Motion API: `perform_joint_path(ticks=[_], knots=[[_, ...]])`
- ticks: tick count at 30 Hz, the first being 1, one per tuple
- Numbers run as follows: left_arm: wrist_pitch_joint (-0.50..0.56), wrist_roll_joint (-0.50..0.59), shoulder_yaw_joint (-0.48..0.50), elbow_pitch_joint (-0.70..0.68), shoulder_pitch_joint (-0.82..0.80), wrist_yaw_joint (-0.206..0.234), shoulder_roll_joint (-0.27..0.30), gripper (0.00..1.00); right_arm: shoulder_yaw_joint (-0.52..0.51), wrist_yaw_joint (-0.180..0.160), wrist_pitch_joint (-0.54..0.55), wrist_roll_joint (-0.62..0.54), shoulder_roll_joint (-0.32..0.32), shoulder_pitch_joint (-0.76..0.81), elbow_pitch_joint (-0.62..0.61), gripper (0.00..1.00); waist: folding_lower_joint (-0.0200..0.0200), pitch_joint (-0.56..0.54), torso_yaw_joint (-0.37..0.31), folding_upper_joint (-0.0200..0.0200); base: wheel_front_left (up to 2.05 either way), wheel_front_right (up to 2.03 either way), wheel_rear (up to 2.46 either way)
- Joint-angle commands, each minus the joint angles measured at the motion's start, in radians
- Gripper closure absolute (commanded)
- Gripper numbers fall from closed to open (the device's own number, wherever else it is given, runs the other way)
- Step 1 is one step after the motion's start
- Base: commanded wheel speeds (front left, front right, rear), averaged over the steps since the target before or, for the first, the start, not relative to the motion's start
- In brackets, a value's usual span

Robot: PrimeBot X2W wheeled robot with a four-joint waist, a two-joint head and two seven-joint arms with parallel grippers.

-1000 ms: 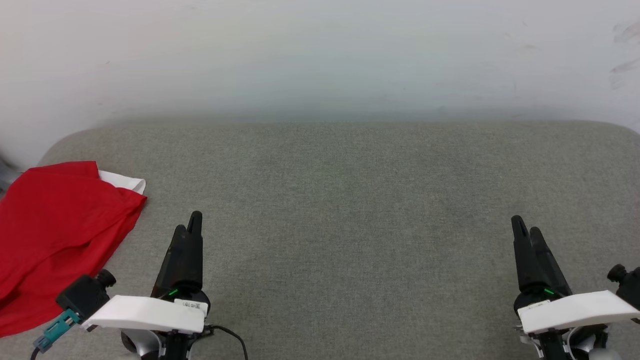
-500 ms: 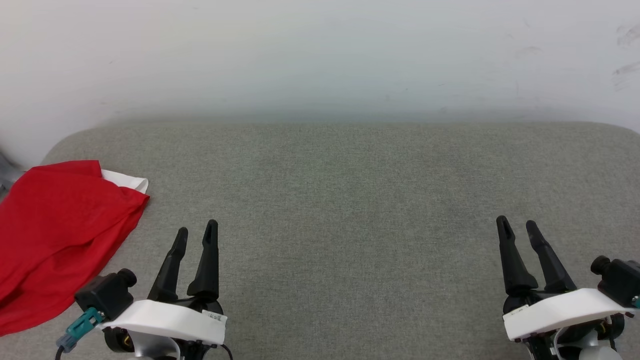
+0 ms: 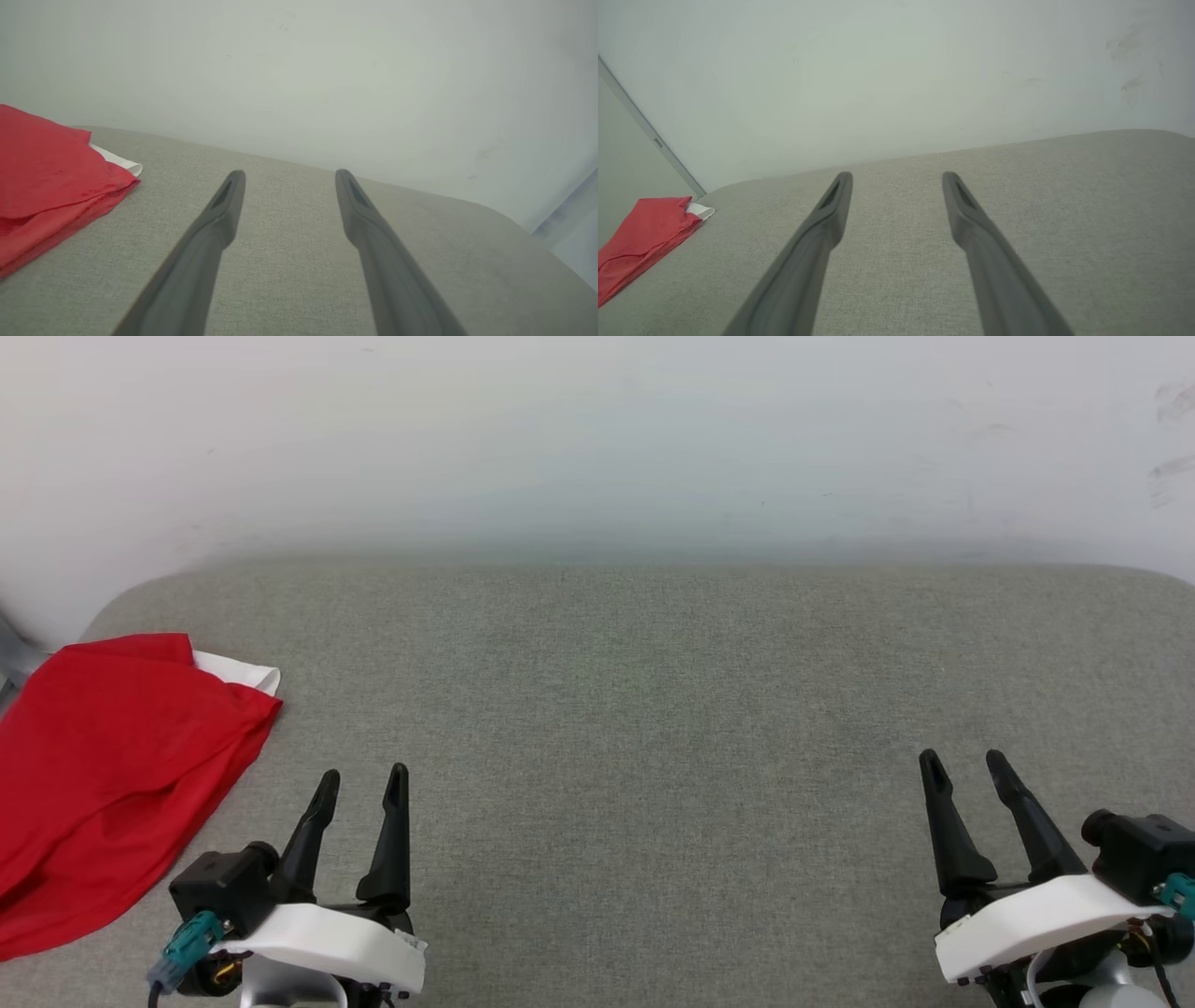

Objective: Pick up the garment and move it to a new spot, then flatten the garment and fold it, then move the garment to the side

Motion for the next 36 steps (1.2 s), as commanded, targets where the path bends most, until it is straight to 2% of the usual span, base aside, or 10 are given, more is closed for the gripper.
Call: perform_joint_path(ticks=[1, 21, 36], knots=[[-0.012, 0.021, -0.004, -0.008, -0.011, 0.006, 0.01, 0.0, -0.002, 0.0, -0.001, -0.024, -0.002, 0.003, -0.016, 0.0, 0.0, 0.0, 0.0, 0.0, 0.0, 0.0, 0.0], [-0.055, 0.176, -0.04, 0.019, -0.006, 0.038, 0.035, 0.0, -0.027, 0.0, 0.011, -0.181, -0.002, 0.035, -0.036, 0.0, 0.0, -0.003, 0.001, 0.0, 0.0, 0.0, 0.0], [-0.089, 0.244, -0.026, 0.028, -0.009, 0.024, 0.017, 0.0, -0.029, 0.0, -0.003, -0.254, -0.002, 0.05, -0.052, 0.0, 0.0, -0.001, 0.015, 0.0, 0.0, 0.0, 0.0]])
